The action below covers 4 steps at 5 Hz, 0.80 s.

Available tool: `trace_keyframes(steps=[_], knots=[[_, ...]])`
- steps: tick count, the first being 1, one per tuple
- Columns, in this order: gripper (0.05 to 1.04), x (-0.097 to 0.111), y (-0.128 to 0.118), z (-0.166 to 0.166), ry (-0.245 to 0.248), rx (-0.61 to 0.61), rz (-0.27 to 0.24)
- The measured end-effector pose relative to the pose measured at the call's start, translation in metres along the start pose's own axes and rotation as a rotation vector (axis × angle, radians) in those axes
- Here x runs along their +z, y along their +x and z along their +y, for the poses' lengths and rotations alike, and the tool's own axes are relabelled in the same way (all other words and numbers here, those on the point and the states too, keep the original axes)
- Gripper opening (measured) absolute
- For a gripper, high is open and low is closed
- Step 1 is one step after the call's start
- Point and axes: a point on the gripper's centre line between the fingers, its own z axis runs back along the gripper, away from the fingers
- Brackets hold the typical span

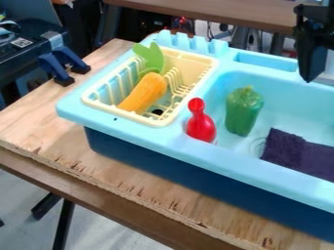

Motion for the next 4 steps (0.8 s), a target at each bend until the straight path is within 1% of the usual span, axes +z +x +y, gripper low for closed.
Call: trace_keyframes(steps=[1, 2, 3, 4], knots=[[1.001, -0.014, -0.005, 0.001, 0.006, 0.007, 0.044], [1.001, -0.026, -0.015, 0.002, 0.07, 0.082, 0.106], [1.001, -0.041, -0.021, 0.0, 0.11, 0.148, 0.131], [1.001, -0.058, -0.023, 0.007, 0.171, 0.235, 0.137]])
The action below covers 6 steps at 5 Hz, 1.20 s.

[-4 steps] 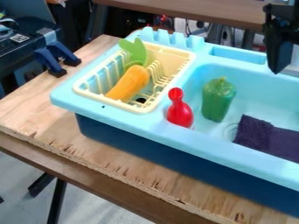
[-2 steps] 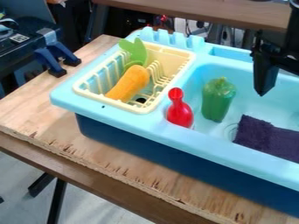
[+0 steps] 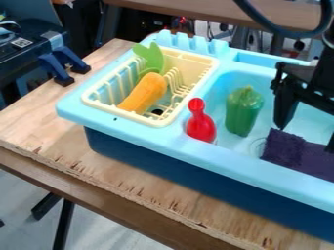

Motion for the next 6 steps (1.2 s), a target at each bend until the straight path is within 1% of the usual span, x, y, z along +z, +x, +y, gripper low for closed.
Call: trace_keyframes(steps=[1, 2, 3, 4, 5, 6], knots=[[1.001, -0.024, 0.003, -0.003, -0.005, 0.035, 0.033], [1.001, -0.035, 0.006, -0.007, -0.058, 0.065, 0.06], [1.001, -0.036, 0.007, -0.018, -0.123, 0.073, 0.082], [1.001, -0.031, 0.008, -0.03, -0.19, 0.103, 0.103], [1.001, -0.039, 0.008, -0.038, -0.202, 0.105, 0.167], [1.001, -0.045, 0.007, -0.035, -0.185, 0.125, 0.23]])
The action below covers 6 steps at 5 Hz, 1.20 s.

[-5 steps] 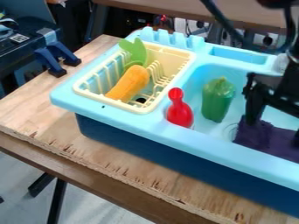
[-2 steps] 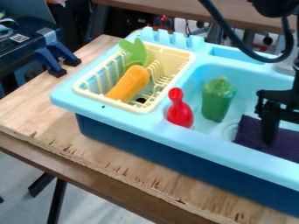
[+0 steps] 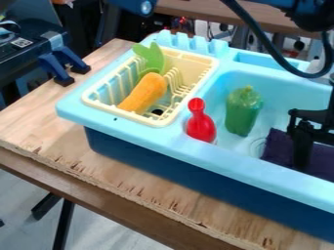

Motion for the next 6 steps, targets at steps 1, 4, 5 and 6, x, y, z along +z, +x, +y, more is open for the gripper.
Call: trace_keyframes(steps=[1, 4, 5, 6], knots=[[1.001, -0.001, -0.002, 0.011, 0.035, 0.085, 0.062], [1.001, -0.022, -0.001, 0.034, 0.051, -0.003, 0.118], [1.001, -0.021, 0.016, 0.03, 0.09, -0.116, 0.071], [1.001, -0.019, 0.024, 0.03, 0.116, -0.167, 0.032]])
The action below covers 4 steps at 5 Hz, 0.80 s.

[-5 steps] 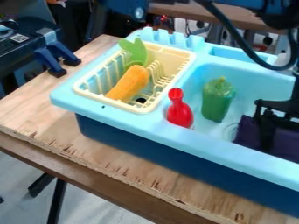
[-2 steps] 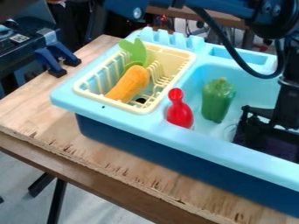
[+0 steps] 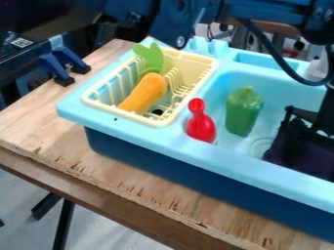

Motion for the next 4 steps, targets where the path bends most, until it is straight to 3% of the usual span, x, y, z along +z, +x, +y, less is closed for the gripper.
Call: trace_keyframes(steps=[1, 2, 4], knots=[[1.001, 0.016, 0.019, 0.008, 0.033, -0.018, -0.195], [1.001, 0.021, 0.034, 0.013, 0.041, 0.002, -0.281], [1.001, 0.026, 0.023, 0.028, 0.051, 0.036, -0.303]])
